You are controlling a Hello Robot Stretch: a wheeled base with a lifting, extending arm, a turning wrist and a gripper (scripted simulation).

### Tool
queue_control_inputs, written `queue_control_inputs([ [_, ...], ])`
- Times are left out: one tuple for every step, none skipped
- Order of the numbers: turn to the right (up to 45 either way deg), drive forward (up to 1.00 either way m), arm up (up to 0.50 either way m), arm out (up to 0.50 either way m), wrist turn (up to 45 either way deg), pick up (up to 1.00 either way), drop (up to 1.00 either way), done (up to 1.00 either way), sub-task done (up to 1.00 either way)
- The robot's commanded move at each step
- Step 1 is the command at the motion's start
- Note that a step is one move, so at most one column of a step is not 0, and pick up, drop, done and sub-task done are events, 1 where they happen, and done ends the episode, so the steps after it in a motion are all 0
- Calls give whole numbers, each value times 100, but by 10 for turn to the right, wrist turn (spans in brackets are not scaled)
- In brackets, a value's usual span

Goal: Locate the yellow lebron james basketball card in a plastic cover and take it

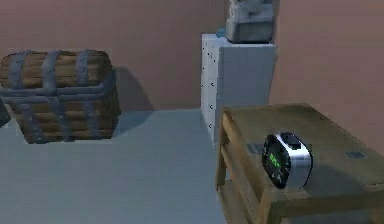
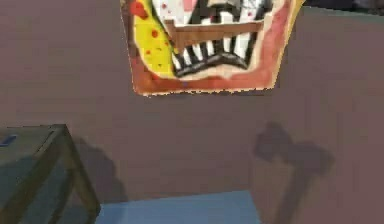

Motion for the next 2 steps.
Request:
queue_control_inputs([
  [450,0,0,0,0,0,0,0,0],
  [120,0,0,0,0,0,0,0,0],
])
